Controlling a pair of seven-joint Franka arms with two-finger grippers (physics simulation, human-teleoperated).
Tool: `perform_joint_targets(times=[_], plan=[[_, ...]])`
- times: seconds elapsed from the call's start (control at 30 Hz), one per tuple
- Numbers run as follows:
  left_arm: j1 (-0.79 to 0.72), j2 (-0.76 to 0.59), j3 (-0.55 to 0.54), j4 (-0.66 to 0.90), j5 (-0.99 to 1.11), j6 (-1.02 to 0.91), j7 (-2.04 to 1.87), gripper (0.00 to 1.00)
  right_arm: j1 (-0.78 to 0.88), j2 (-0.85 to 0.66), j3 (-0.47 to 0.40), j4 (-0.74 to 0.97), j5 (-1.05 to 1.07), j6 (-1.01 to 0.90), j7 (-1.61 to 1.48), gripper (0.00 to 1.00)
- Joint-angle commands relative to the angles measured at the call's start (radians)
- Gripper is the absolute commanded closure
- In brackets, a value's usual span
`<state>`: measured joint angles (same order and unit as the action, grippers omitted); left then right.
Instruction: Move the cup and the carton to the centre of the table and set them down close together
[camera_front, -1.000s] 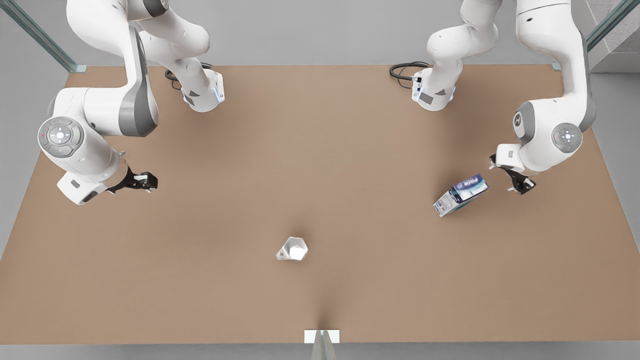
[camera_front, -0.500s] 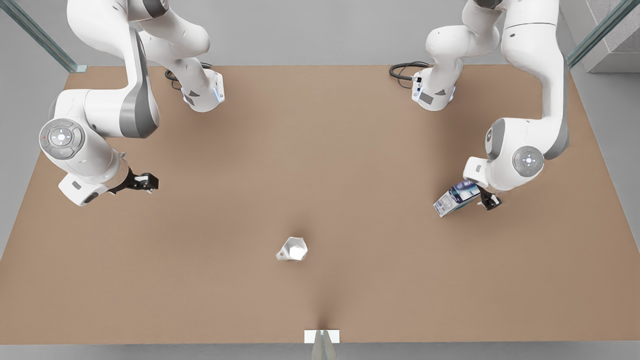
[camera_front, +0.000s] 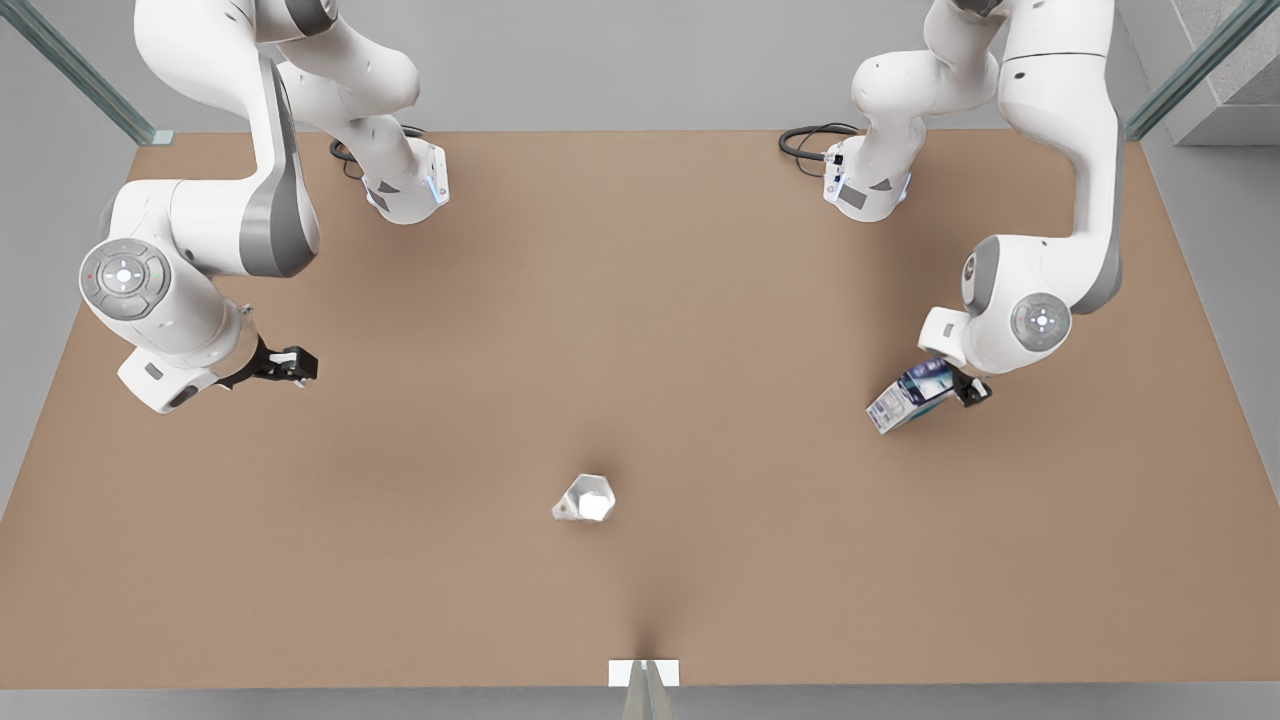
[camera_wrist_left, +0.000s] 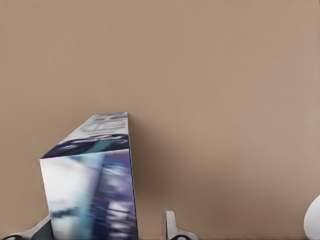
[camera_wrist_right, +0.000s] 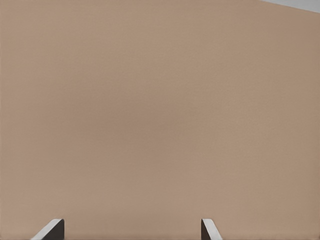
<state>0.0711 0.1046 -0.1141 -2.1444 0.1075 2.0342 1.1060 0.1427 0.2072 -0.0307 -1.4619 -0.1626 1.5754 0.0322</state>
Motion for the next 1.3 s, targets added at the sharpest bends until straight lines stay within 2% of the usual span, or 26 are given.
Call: perform_joint_targets(times=[0.0, 0.1, 0.27, 0.33, 0.4, 0.53, 0.73, 0.97, 1.0, 1.03, 1.17, 1.27], plan=[[0.001, -0.002, 0.001, -0.006, 0.001, 0.004, 0.000, 0.00, 0.000, 0.000, 0.000, 0.000, 0.000, 0.000, 0.000, 0.00], [0.001, -0.037, 0.001, -0.058, 0.000, 0.008, 0.000, 0.00, 0.000, 0.000, 0.000, 0.000, 0.000, 0.002, 0.000, 0.00], [-0.002, 0.001, 0.002, -0.080, 0.000, 0.123, 0.000, 0.04, 0.000, 0.001, 0.000, -0.001, 0.000, 0.002, 0.000, 0.00], [-0.001, 0.000, 0.002, -0.100, 0.000, 0.155, 0.000, 0.24, 0.000, 0.001, 0.000, -0.001, 0.000, 0.003, 0.000, 0.00], [-0.001, -0.005, 0.002, -0.100, 0.001, 0.150, 0.000, 0.30, 0.000, 0.001, 0.000, 0.000, 0.000, 0.003, 0.000, 0.00], [-0.001, -0.005, 0.004, -0.092, 0.001, 0.149, 0.005, 0.50, 0.000, 0.001, 0.000, -0.001, 0.000, 0.002, 0.000, 0.00], [-0.001, -0.011, 0.002, -0.058, 0.001, 0.117, 0.015, 0.52, 0.000, 0.001, 0.000, -0.001, 0.000, 0.002, 0.000, 0.00], [-0.016, -0.029, -0.056, 0.182, -0.012, -0.158, -0.006, 0.52, 0.000, 0.006, 0.000, -0.001, 0.000, 0.006, 0.000, 0.00], [-0.034, -0.029, -0.064, 0.216, -0.045, -0.198, -0.034, 0.52, 0.000, 0.006, 0.000, -0.001, 0.000, 0.008, 0.000, 0.00], [-0.057, -0.028, -0.117, 0.253, -0.045, -0.216, -0.113, 0.52, 0.000, 0.006, 0.000, -0.001, 0.000, 0.006, 0.000, 0.00], [-0.155, 0.041, -0.248, 0.321, -0.045, -0.203, -0.383, 0.52, 0.000, 0.005, 0.000, -0.005, 0.000, 0.006, 0.000, 0.00], [-0.330, 0.133, -0.246, 0.414, -0.034, -0.192, -0.466, 0.51, 0.000, 0.003, 0.000, -0.005, 0.000, 0.003, 0.000, 0.00]])
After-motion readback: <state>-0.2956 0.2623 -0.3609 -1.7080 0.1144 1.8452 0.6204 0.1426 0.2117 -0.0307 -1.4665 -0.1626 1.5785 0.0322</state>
